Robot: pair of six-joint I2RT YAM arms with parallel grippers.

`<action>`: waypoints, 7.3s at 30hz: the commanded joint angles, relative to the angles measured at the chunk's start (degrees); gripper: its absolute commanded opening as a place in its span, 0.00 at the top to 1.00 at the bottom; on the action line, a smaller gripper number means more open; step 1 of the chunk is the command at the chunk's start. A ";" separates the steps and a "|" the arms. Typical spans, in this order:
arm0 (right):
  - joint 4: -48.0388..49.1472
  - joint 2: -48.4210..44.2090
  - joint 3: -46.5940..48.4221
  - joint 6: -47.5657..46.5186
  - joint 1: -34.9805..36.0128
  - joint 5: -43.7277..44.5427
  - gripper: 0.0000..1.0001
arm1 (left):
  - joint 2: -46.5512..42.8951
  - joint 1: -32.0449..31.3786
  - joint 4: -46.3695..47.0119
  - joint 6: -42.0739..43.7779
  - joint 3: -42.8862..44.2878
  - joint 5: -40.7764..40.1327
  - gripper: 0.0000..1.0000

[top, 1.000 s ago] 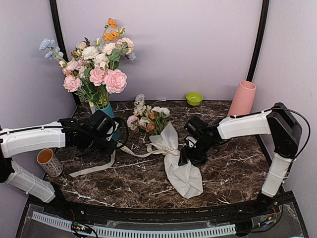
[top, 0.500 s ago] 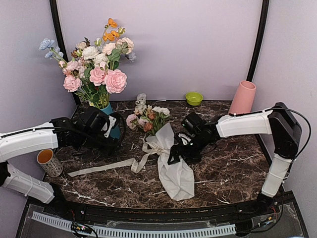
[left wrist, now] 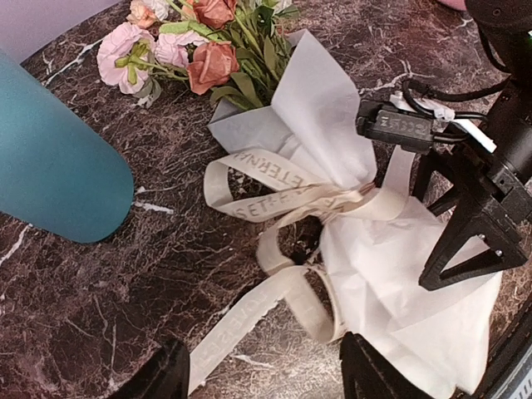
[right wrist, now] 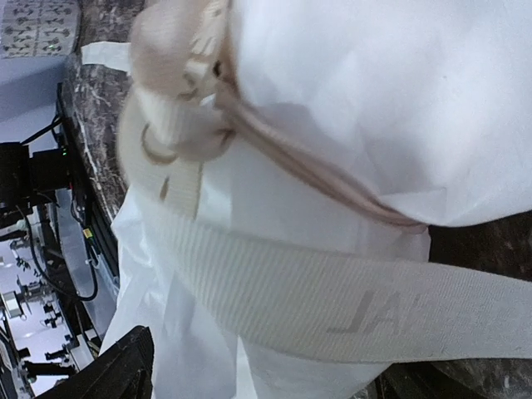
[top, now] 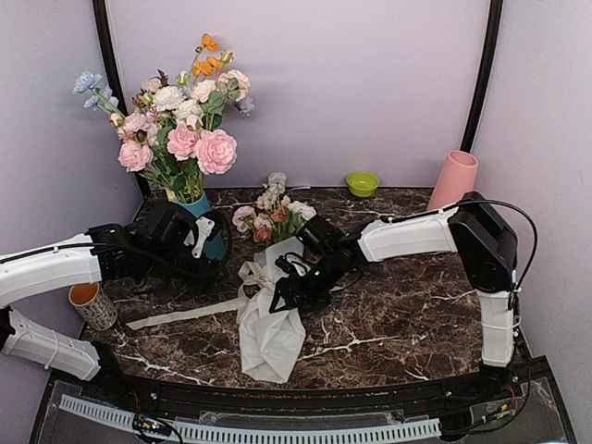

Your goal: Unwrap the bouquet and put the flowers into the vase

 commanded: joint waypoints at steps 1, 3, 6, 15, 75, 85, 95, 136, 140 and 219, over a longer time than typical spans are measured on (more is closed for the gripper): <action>2.09 2.00 5.30 -4.76 1.62 -5.51 0.12 | -4.38 -0.01 2.03 -3.61 -3.37 -1.80 0.33; 2.02 1.42 5.28 -5.79 1.63 -6.78 0.10 | -6.27 -0.01 2.41 -5.13 -4.75 -3.00 0.31; -0.07 -0.42 4.91 -8.93 1.63 -8.18 0.06 | -7.69 -0.01 1.28 -9.41 -5.77 -3.95 0.24; -12.46 -8.31 5.66 -26.54 1.38 -1.96 0.01 | -7.83 -0.01 5.77 -10.58 -8.27 7.87 0.10; 28.41 -0.38 -12.94 -45.98 -0.74 12.92 0.68 | 11.68 -7.13 4.56 -3.86 -2.72 11.58 0.69; 28.55 -2.30 -16.71 -42.70 -0.38 12.23 1.00 | 8.88 -7.13 6.24 -6.16 -5.38 12.49 0.70; 29.00 -13.00 -22.03 -36.93 -0.43 16.87 1.00 | 8.18 -7.15 5.97 -8.03 -6.05 12.67 0.71; 27.10 -55.54 -18.26 -24.09 -5.34 46.43 1.00 | 11.50 2.00 -5.26 -1.41 18.70 2.69 0.37; 32.97 -51.10 -11.85 -21.84 -5.04 33.51 1.00 | 11.70 2.05 -6.12 -1.68 21.60 3.14 0.38; 8.59 -33.38 -15.71 -33.76 -4.74 19.49 0.09 | 14.97 -6.29 -5.81 -8.40 21.76 10.54 0.19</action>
